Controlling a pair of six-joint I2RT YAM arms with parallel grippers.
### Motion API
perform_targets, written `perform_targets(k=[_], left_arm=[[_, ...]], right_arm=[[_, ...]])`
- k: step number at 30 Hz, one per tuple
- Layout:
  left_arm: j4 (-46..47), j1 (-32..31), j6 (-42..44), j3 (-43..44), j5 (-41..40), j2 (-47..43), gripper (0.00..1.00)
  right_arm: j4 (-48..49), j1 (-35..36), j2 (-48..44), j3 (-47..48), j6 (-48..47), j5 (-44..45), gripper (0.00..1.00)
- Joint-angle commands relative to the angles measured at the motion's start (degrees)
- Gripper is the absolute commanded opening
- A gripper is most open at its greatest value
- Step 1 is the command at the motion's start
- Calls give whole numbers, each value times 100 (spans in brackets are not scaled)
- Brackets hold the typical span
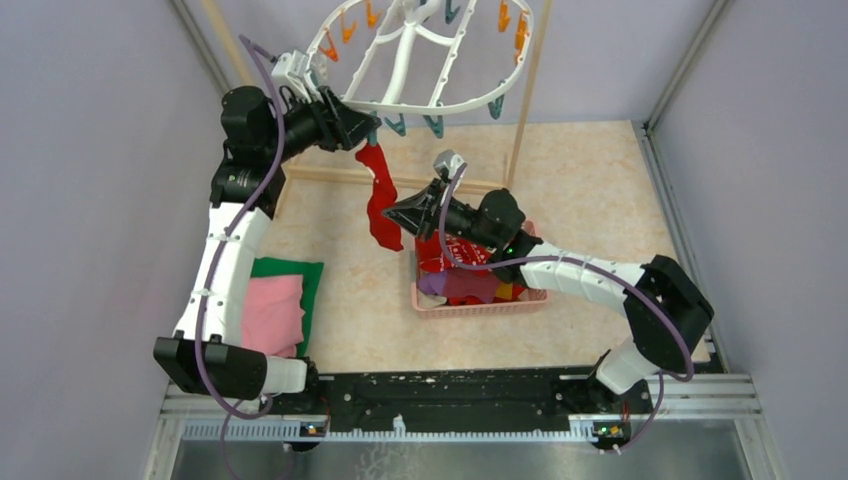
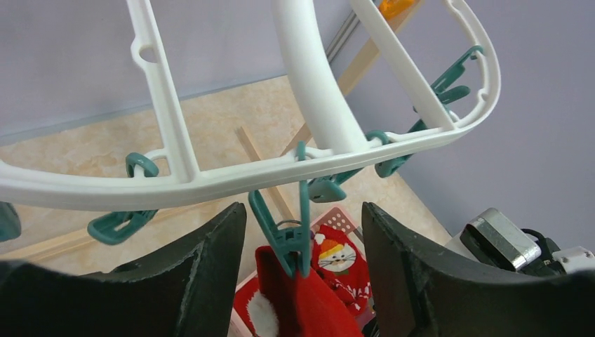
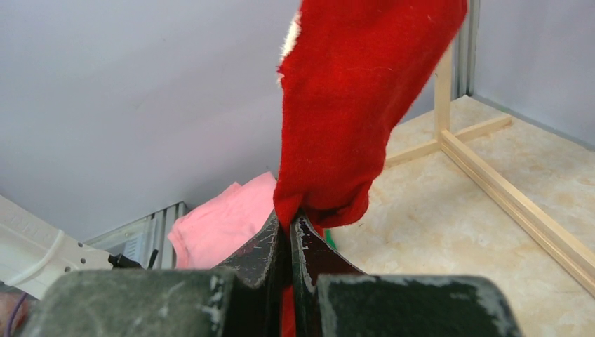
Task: Remove the socks clipped to the hanger
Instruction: Remove the sock from the hanger.
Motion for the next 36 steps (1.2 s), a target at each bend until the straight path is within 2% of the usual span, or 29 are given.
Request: perform_targets(k=[1, 6, 17, 29, 33, 36], left_arm=[[405, -39, -119, 2, -43, -7, 66], [431, -40, -127, -32, -45, 13, 60], [320, -50, -1, -243, -111, -101, 61], [474, -88, -177, -150, -60, 49, 54], [476, -119, -227, -180, 30, 39, 59], [450, -170, -215, -178, 42, 18, 66]], right_arm=[[260, 84, 75, 296, -24, -12, 0], [266, 107, 159, 367, 7, -35, 0], [301, 151, 224, 411, 46, -52, 0], [319, 219, 332, 472, 91, -61, 0], [293, 225, 406, 572, 109, -70, 0], [275, 238, 465, 649, 121, -79, 0]])
